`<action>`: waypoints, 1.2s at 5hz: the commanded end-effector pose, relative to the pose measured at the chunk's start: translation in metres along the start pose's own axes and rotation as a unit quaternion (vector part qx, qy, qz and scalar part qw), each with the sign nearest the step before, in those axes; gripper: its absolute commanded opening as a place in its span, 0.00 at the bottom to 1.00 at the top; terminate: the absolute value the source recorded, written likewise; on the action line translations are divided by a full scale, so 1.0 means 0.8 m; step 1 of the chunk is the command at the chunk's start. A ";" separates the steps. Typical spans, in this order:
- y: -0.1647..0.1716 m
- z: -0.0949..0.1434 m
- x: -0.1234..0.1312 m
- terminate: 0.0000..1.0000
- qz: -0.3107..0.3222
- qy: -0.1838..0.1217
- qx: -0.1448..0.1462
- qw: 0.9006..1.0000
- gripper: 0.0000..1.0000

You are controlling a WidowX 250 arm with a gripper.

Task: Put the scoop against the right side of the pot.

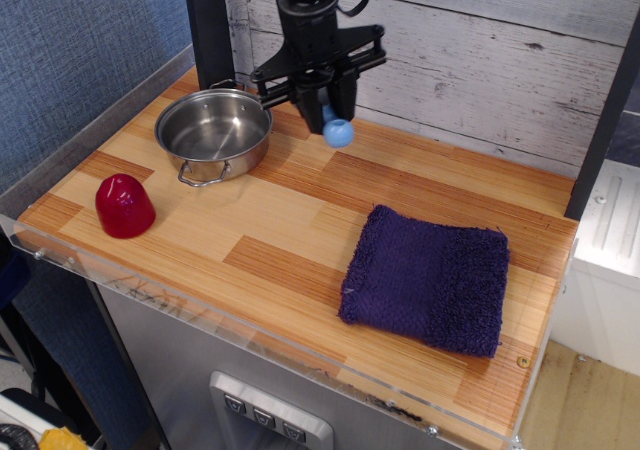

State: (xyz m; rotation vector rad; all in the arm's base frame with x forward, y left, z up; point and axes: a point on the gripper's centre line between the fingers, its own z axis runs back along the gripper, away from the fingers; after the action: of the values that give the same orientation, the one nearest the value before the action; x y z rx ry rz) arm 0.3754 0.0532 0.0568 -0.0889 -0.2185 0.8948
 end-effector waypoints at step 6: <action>0.011 -0.020 -0.001 0.00 0.036 -0.029 -0.059 0.997 1.00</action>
State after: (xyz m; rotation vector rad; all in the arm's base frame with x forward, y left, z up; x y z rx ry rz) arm 0.3739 0.0524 0.0168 -0.1659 -0.2646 0.9697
